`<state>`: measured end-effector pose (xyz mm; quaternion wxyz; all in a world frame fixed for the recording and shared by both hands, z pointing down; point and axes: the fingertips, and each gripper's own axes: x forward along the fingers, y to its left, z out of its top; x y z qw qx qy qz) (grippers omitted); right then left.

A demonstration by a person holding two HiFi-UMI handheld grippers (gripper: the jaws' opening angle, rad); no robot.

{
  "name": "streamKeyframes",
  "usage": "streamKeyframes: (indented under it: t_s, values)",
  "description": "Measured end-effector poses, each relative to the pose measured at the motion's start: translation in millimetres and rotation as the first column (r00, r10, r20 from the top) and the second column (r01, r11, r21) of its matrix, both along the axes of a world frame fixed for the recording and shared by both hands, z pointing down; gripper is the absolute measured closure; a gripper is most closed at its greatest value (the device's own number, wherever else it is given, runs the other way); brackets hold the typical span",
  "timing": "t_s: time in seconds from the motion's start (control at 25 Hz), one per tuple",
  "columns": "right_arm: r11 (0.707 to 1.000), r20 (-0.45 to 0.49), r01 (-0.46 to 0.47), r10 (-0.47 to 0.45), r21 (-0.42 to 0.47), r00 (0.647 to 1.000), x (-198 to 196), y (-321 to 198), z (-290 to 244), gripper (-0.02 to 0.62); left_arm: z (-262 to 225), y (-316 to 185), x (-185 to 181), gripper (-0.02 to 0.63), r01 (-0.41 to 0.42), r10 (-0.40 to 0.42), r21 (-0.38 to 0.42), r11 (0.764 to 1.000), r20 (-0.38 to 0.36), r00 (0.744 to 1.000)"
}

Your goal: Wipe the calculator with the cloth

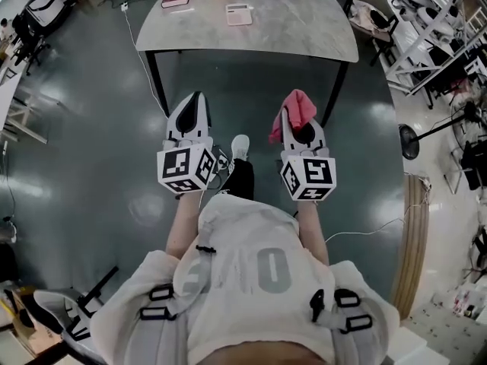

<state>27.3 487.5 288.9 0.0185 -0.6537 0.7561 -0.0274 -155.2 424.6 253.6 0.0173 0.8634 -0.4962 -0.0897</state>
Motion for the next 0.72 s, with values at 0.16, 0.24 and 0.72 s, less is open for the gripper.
streamKeyframes:
  t_s: [0.16,0.24,0.72]
  values:
    - [0.999,0.012,-0.034,0.034,0.011,0.999,19,-6,-3,0.543,-9,-12,13,0.586,-0.014,0.015,0.019,1.0,-0.023,1.0]
    - [0.999,0.015,-0.047,0.047,0.01,0.999,28,-9,-4,0.543,-15,-17,22,0.586,-0.021,0.021,0.035,0.999,-0.01,1.0]
    - [0.999,-0.035,-0.006,0.008,0.039,0.999,36,-59,-9,0.541,-37,-74,50,0.586,-0.021,0.018,0.086,0.996,0.041,0.999]
